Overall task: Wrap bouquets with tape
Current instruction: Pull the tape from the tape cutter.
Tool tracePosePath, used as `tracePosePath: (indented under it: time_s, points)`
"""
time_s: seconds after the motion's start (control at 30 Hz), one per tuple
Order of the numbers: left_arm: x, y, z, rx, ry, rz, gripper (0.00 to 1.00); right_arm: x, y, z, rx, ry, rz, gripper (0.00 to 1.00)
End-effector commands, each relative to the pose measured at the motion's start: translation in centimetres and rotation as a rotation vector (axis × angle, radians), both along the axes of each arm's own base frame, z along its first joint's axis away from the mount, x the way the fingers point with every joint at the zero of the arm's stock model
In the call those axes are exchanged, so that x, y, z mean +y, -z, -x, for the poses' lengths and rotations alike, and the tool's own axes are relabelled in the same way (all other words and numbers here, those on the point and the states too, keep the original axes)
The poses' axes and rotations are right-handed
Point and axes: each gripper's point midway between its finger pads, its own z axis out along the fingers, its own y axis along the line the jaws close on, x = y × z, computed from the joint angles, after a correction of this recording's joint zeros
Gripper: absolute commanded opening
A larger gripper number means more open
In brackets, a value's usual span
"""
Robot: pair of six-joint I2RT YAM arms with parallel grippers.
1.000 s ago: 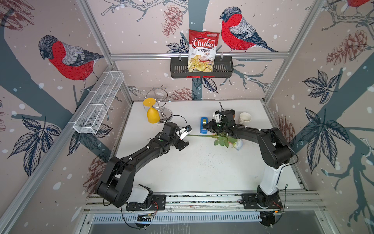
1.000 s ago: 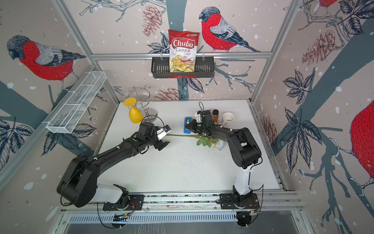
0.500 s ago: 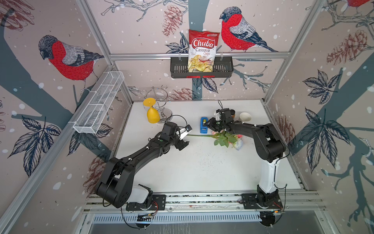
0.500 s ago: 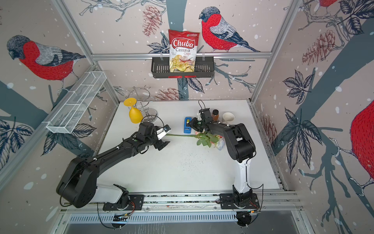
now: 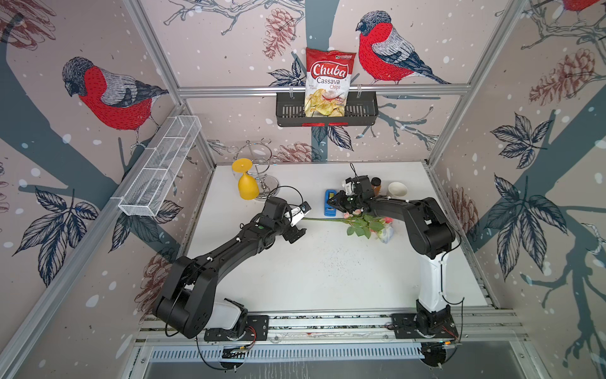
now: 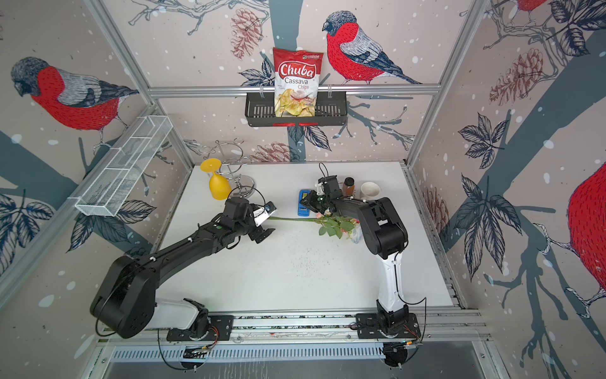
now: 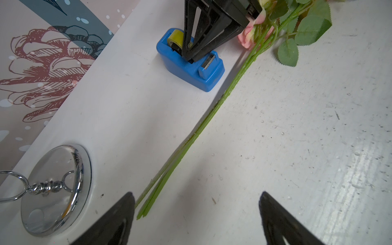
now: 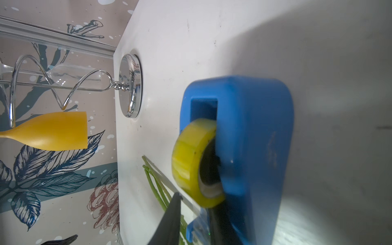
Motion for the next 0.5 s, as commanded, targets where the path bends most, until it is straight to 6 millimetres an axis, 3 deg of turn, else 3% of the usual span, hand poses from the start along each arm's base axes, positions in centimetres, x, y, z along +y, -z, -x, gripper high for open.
tracePosePath:
  time_s: [0.0, 0.3, 0.47]
  points:
    - [0.1, -0.5, -0.2, -0.014, -0.003, 0.000, 0.91, -0.5, 1.5, -0.1, 0.025, 0.038, 0.040, 0.24]
    - [0.0, -0.3, -0.1, -0.008, 0.000, 0.000, 0.91, 0.0, 0.9, 0.2, 0.019, 0.029, -0.019, 0.17]
    - [-0.1, -0.3, -0.1, -0.005, 0.003, 0.003, 0.91, 0.4, -0.4, 0.4, -0.010, 0.012, -0.051, 0.09]
